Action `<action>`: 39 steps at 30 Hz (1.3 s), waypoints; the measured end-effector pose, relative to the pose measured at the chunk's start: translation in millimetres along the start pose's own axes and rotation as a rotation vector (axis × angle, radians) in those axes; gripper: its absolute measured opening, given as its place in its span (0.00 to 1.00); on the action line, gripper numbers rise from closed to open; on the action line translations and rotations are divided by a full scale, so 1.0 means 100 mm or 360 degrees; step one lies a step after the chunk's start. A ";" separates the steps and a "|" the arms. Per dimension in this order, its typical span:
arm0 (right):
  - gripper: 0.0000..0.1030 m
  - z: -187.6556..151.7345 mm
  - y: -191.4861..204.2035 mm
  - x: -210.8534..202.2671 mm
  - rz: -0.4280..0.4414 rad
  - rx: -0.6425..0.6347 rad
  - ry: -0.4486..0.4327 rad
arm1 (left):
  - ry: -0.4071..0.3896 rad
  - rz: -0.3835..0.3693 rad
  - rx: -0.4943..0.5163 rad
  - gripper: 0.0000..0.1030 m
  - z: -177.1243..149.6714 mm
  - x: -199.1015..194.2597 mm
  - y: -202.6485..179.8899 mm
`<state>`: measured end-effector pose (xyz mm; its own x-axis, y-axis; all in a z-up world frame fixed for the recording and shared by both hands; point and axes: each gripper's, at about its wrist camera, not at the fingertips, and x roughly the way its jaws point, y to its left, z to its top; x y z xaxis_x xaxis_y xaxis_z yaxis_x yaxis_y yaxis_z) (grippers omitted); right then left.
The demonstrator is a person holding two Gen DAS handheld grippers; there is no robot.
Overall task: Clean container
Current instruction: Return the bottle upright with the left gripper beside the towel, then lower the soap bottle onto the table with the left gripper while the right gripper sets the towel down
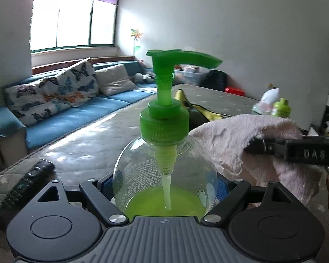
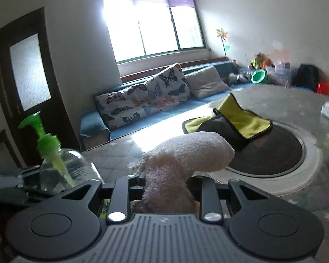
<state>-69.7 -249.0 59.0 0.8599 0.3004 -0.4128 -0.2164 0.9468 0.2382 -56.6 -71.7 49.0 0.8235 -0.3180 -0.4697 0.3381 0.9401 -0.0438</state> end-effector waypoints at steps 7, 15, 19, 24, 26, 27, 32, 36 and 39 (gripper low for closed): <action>0.54 -0.19 -0.05 0.16 -0.0090 0.0012 0.0150 | 0.0045 0.0054 0.0026 0.85 -0.08 0.18 0.01; 0.84 -0.27 -0.11 -0.10 -0.0092 -0.0005 0.0114 | 0.0004 0.0077 0.0046 0.89 -0.18 0.15 0.05; 0.94 -0.30 -0.13 -0.27 -0.0114 -0.0029 0.0091 | -0.0042 0.0109 0.0088 0.95 -0.19 0.05 0.04; 1.00 -0.34 -0.17 -0.47 -0.0147 -0.0018 0.0060 | -0.0040 0.0107 0.0068 1.00 -0.27 -0.07 0.03; 1.00 -0.37 -0.19 -0.54 -0.0163 -0.0011 0.0054 | -0.0037 0.0107 0.0074 1.00 -0.31 -0.12 0.03; 1.00 -0.39 -0.21 -0.58 -0.0170 -0.0006 0.0051 | -0.0038 0.0110 0.0080 1.00 -0.33 -0.16 0.03; 1.00 -0.46 -0.30 -0.72 -0.0220 0.0015 0.0044 | -0.0043 0.0143 0.0085 1.00 -0.42 -0.27 0.05; 1.00 -0.51 -0.38 -0.79 -0.0301 0.0056 0.0045 | -0.0024 0.0235 0.0054 1.00 -0.47 -0.29 0.11; 1.00 -0.55 -0.47 -0.82 -0.0315 0.0126 0.0044 | -0.0002 0.0252 -0.0004 1.00 -0.50 -0.29 0.17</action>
<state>-155.2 -311.8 33.5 0.8687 0.1138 -0.4821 -0.0067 0.9759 0.2182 -97.7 -39.9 17.8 0.8670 -0.1660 -0.4699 0.2028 0.9788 0.0284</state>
